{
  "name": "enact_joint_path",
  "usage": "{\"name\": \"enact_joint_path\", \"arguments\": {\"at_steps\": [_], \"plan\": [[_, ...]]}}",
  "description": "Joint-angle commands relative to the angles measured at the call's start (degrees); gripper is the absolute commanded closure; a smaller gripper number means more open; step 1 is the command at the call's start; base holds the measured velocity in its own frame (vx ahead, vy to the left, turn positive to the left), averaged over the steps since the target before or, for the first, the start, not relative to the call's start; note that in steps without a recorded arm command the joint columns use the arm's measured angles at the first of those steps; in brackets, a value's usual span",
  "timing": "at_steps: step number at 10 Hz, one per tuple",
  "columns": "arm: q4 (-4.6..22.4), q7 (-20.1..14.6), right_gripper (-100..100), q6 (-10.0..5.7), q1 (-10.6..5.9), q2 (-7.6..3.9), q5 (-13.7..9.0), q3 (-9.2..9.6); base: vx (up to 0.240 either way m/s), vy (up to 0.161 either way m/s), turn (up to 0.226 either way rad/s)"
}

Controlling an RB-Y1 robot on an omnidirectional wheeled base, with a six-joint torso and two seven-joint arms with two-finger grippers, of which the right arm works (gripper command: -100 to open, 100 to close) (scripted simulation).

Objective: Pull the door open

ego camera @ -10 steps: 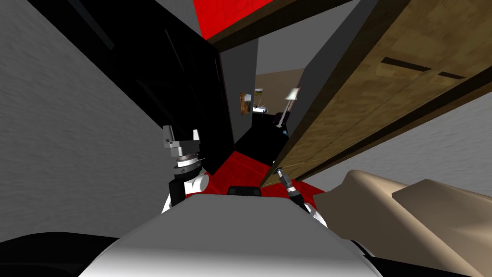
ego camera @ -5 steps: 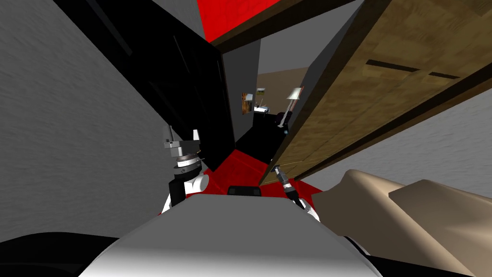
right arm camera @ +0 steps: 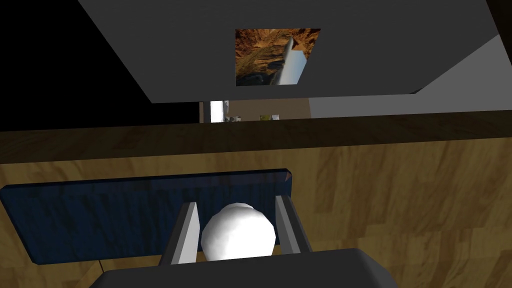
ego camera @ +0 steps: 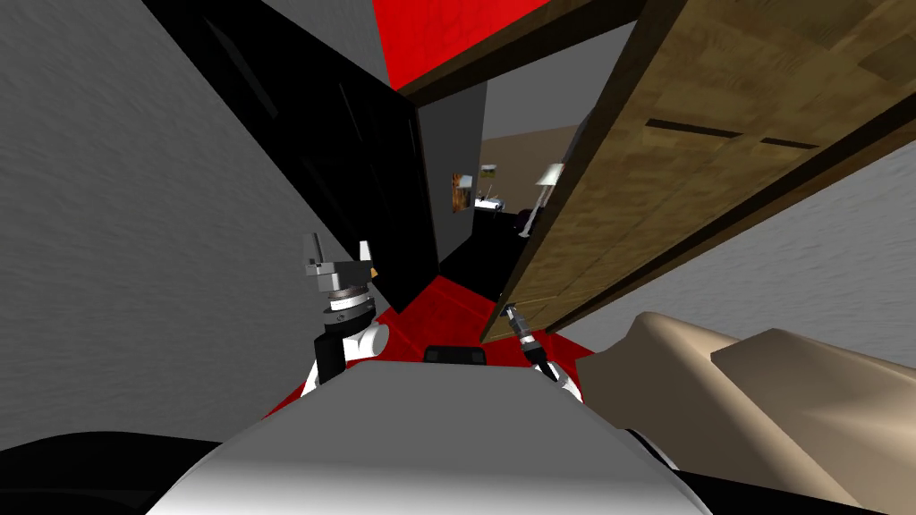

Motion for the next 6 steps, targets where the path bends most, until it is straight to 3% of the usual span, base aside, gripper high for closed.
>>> {"name": "enact_joint_path", "arguments": {"at_steps": [1,6], "plan": [[-1.64,0.82,100,1.76,0.08,0.74,-0.85,1.72,-0.122,-0.087,0.071],[-4.51,4.15,100,6.43,-1.17,2.26,-4.57,5.29,-0.111,-0.08,0.072]]}}
